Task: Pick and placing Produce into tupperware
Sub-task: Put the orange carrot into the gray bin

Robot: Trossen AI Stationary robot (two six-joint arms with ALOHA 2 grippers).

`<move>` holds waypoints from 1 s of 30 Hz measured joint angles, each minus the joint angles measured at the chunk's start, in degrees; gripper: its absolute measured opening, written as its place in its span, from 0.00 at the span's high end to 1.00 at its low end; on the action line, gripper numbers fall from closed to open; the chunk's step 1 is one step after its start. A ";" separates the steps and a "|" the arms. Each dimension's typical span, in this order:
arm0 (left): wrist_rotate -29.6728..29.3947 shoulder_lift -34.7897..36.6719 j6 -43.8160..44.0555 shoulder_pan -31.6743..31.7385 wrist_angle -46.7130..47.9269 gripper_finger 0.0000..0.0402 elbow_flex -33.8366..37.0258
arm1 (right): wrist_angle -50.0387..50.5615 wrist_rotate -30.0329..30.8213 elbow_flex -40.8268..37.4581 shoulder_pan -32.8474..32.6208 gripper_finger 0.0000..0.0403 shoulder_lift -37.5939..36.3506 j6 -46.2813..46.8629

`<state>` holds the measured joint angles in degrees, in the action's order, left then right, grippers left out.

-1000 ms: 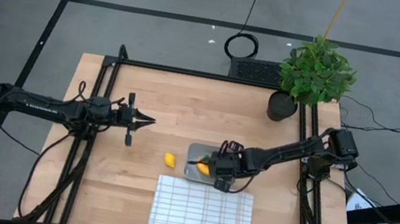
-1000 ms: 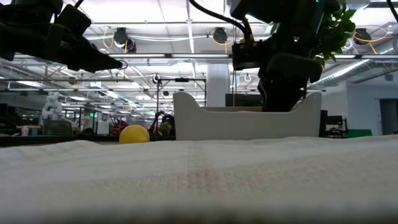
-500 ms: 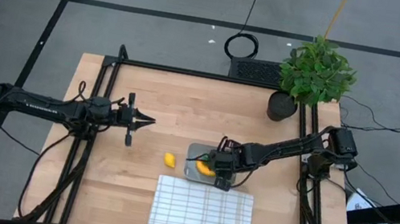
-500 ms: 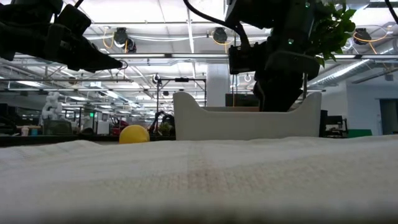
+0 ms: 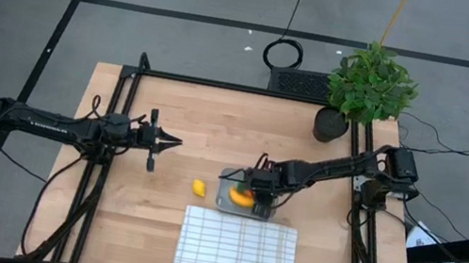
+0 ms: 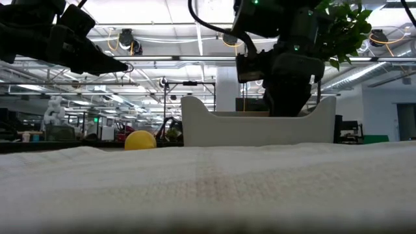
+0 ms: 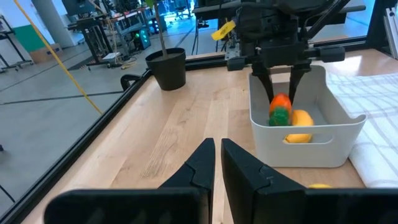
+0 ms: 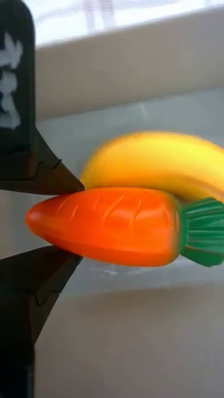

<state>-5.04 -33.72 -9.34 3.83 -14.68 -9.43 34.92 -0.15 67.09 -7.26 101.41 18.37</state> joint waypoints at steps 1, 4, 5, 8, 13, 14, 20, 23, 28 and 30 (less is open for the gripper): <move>0.00 -0.02 0.00 -0.02 0.00 0.92 0.00 | -0.08 -0.01 0.00 0.19 0.73 0.00 0.04; 0.00 -0.01 -0.02 -0.02 0.00 0.92 0.00 | -0.15 -0.02 0.00 0.55 0.73 0.00 0.22; 0.00 -0.01 -0.02 -0.02 0.00 0.92 0.00 | -0.09 -0.01 -0.02 0.61 0.73 0.00 0.22; 0.00 -0.02 -0.02 -0.02 0.00 0.92 0.00 | -0.40 -0.03 -0.02 0.91 0.73 0.85 0.22; 0.00 -0.02 -0.02 -0.02 0.07 0.92 0.00 | -0.56 -0.13 0.00 0.94 0.73 3.74 -0.42; 0.00 0.00 0.00 -0.01 0.07 0.92 0.00 | -0.60 -0.12 0.00 0.94 0.73 4.01 -0.42; 0.00 -0.01 0.04 -0.01 0.46 0.92 0.00 | -1.08 -0.06 0.04 0.92 0.73 4.35 -0.65; 0.00 0.00 0.05 0.00 0.46 0.92 0.00 | -1.14 -0.08 0.04 0.93 0.73 4.37 -1.57; 0.00 -0.01 0.07 -0.02 0.52 0.92 0.00 | -2.05 -0.08 0.04 0.92 0.73 4.42 -1.73; 0.00 0.00 0.09 0.01 0.96 0.92 0.00 | -2.14 -0.08 0.04 0.92 0.73 4.42 -1.75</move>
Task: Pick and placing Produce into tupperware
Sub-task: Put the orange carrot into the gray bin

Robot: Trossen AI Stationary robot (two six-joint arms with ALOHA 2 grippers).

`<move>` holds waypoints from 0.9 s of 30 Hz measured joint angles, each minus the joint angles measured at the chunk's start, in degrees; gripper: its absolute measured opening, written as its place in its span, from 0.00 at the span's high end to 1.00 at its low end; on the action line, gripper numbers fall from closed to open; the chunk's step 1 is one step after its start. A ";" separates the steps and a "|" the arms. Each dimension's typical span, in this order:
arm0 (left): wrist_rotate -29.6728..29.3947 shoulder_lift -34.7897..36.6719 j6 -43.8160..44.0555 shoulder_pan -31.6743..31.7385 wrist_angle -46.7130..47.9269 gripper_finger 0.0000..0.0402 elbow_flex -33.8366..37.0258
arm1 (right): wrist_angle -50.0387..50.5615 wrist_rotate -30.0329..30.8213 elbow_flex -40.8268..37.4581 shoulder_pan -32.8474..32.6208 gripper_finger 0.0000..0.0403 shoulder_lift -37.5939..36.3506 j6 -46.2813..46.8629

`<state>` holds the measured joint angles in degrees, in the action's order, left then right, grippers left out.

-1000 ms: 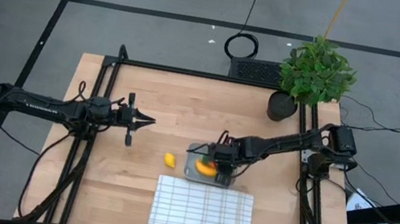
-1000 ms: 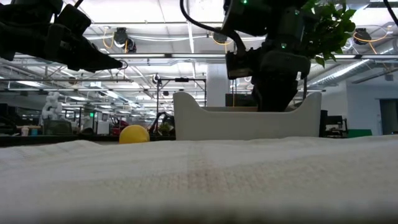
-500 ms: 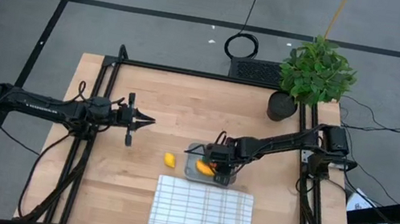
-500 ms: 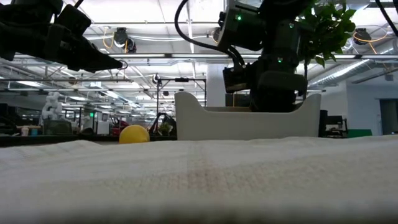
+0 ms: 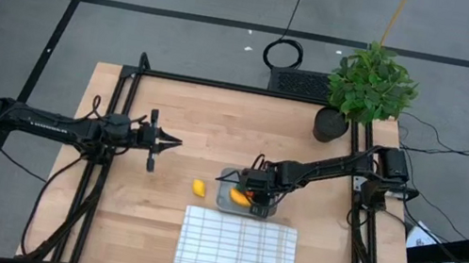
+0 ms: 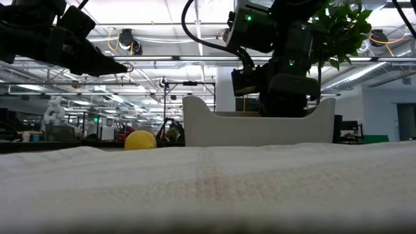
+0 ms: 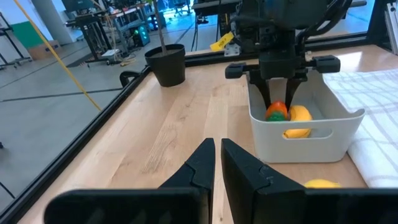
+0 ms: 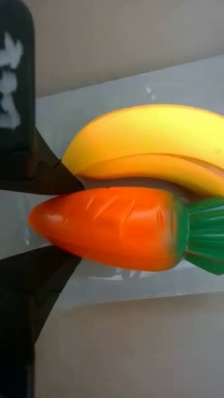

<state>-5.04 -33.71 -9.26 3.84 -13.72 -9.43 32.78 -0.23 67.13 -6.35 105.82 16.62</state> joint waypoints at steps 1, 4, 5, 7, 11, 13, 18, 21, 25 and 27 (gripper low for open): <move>0.00 -0.02 0.00 0.00 0.24 0.92 0.00 | -0.01 0.00 0.00 0.00 0.73 0.00 -0.01; 0.00 0.00 0.02 -0.02 0.29 0.92 0.00 | -0.01 0.00 0.00 0.00 0.73 0.02 -0.42; 0.00 -0.02 0.02 -0.02 0.29 0.92 0.00 | -0.01 0.00 0.00 0.00 0.73 0.02 -0.42; 0.00 0.00 0.06 -0.01 0.29 0.92 0.00 | -0.03 -0.02 0.00 0.00 0.73 0.02 -0.42; 0.00 -0.01 0.17 -0.01 0.29 0.92 0.00 | -0.05 -0.04 -0.02 0.00 0.73 0.02 -0.42; 0.00 -0.02 0.22 -0.02 0.30 0.92 0.00 | -0.04 -0.04 -0.02 0.00 0.73 0.02 -0.42; 0.00 -0.02 0.46 0.00 0.69 0.92 0.00 | -0.07 -0.04 -0.02 0.00 0.73 0.04 -0.33; 0.00 -0.02 0.31 0.00 0.68 0.92 0.00 | -0.07 -0.05 -0.02 0.00 0.73 0.04 -0.33; 0.00 -0.01 0.20 -0.01 0.68 0.92 0.00 | -0.09 -0.04 -0.02 0.00 0.69 0.04 -0.24; 0.00 0.00 0.17 -0.01 0.68 0.92 0.00 | -0.18 0.01 -0.02 0.00 0.67 0.07 -0.07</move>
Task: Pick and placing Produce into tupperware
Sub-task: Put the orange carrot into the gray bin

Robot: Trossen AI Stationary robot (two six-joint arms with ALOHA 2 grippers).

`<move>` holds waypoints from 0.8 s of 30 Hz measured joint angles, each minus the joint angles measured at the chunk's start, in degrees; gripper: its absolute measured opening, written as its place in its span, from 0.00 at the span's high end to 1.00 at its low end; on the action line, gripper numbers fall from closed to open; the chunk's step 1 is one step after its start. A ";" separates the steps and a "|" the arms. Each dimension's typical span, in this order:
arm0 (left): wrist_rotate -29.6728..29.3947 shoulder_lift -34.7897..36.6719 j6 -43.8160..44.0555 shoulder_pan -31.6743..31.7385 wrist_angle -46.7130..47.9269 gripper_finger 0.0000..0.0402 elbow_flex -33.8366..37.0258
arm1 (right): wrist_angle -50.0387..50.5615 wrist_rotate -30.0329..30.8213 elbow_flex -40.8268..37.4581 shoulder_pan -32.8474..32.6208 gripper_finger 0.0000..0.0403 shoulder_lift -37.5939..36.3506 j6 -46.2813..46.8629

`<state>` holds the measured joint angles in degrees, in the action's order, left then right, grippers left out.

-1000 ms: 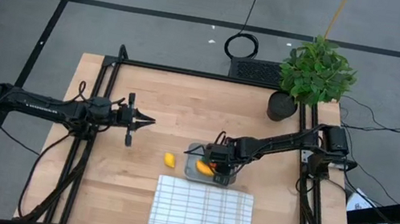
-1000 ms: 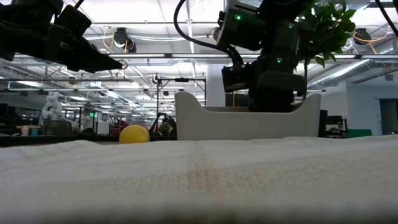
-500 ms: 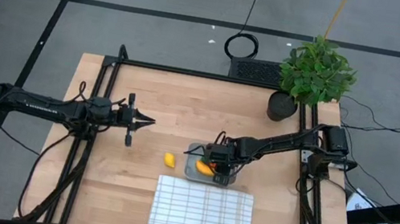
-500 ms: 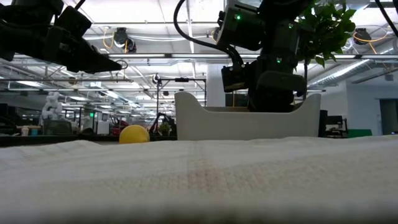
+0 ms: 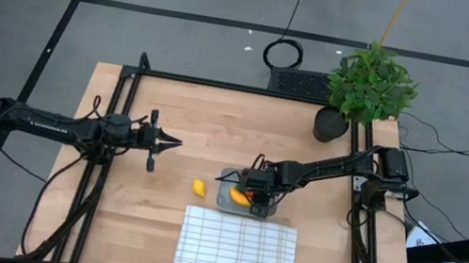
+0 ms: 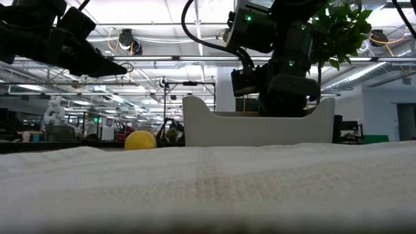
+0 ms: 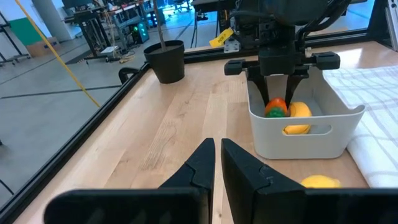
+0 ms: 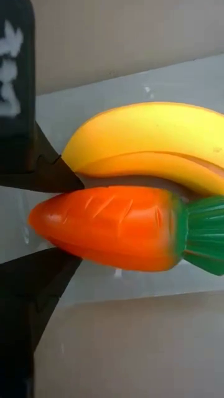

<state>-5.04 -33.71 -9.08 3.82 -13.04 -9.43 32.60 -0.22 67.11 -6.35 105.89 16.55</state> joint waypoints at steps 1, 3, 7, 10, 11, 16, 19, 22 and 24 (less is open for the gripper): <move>0.00 -0.02 0.00 0.01 0.00 0.92 0.00 | -0.08 0.04 0.00 0.00 0.65 0.00 0.15; 0.00 0.00 0.00 -0.01 0.00 0.92 0.00 | -0.18 0.05 -0.02 0.00 0.62 0.02 0.20; 0.00 0.00 0.00 -0.01 -0.01 0.92 0.00 | -0.26 0.03 -0.04 0.00 0.59 0.02 0.31; 0.00 0.00 -0.02 0.01 -0.02 0.92 0.00 | -0.36 0.03 -0.04 -0.01 0.58 0.02 0.34; 0.00 -0.02 -0.02 -0.01 -0.02 0.92 0.00 | -0.55 0.02 -0.05 0.00 0.58 0.02 0.35; 0.00 -0.01 -0.14 0.00 -0.02 0.92 0.00 | -1.61 -0.16 -0.11 -0.02 0.58 -0.34 0.34; 0.00 -0.02 -0.15 0.01 -0.02 0.92 0.00 | -1.59 -0.22 -0.17 -0.02 0.58 -1.32 0.38; 0.00 0.00 -0.15 0.01 -0.08 0.92 0.00 | -1.57 -0.05 -0.16 -0.02 0.58 -2.36 0.38; 0.00 0.00 -0.13 0.01 -0.09 0.92 0.00 | -1.50 0.07 -0.15 -0.02 0.58 -2.88 0.36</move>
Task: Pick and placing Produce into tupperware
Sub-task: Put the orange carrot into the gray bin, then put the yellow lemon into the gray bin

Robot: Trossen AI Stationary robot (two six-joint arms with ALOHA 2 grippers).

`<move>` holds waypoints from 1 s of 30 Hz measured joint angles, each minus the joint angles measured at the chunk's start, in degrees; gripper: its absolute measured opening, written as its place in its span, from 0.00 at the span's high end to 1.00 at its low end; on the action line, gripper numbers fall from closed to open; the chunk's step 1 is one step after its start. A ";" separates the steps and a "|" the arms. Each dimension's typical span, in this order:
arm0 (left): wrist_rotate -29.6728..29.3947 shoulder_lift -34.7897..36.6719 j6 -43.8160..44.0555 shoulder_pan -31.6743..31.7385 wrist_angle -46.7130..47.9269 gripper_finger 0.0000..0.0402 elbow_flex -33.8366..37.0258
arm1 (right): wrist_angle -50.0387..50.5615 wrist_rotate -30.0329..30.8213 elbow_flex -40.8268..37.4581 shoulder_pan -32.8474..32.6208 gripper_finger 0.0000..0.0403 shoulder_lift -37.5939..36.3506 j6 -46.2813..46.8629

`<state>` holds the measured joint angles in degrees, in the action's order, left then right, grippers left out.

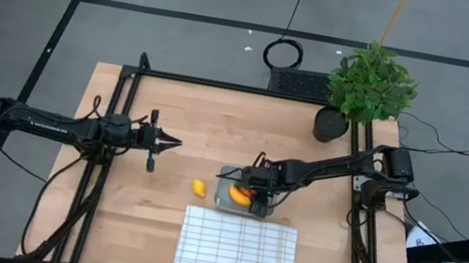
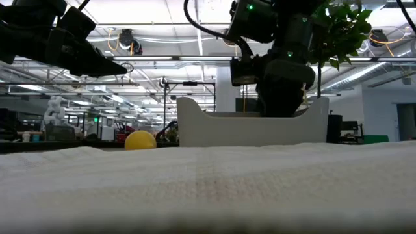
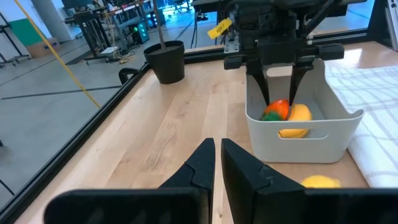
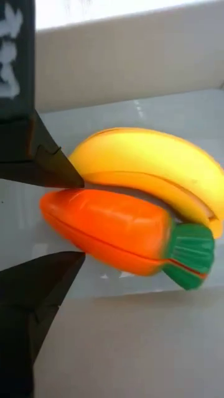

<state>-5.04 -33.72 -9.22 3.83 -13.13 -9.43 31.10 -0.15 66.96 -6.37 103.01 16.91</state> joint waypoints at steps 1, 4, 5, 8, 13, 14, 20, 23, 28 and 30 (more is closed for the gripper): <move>0.00 -0.01 -0.02 -0.02 -0.01 0.92 0.00 | -0.08 0.03 0.00 0.00 0.58 -0.21 -0.01; 0.00 0.00 0.00 0.00 -0.02 0.92 0.00 | 0.12 0.10 0.00 0.00 0.58 -1.19 -0.12; 0.00 0.00 0.03 0.00 -0.04 0.92 0.00 | 0.13 0.11 0.00 0.00 0.58 -1.52 -0.17; 0.00 0.00 0.04 -0.02 -0.08 0.92 0.00 | 0.43 0.20 0.00 0.00 0.58 -2.98 -0.42; 0.00 -0.01 0.11 0.00 -0.20 0.92 0.00 | 0.54 2.42 0.04 0.00 0.59 -6.79 -1.31; 0.00 -0.02 0.11 -0.02 -0.23 0.92 0.00 | 0.78 3.22 0.04 -0.06 0.60 -7.73 -1.40; 0.00 0.00 0.11 -0.02 -0.23 0.92 0.00 | 0.89 6.23 0.07 -0.47 0.72 -13.15 -3.56; 0.00 -0.01 0.11 -0.01 -0.23 0.92 0.00 | 0.60 7.82 0.09 -0.84 0.82 -15.35 -6.37; 0.00 -0.02 0.11 -0.02 -0.17 0.92 0.00 | -1.33 7.81 0.09 -1.69 0.98 -17.61 -11.03; 0.00 -0.01 0.09 -0.02 -0.14 0.92 0.00 | -3.09 7.62 0.11 -2.17 0.98 -17.91 -12.14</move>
<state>-5.04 -33.73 -9.13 3.81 -13.28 -9.43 28.01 7.48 67.07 -8.54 85.10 4.77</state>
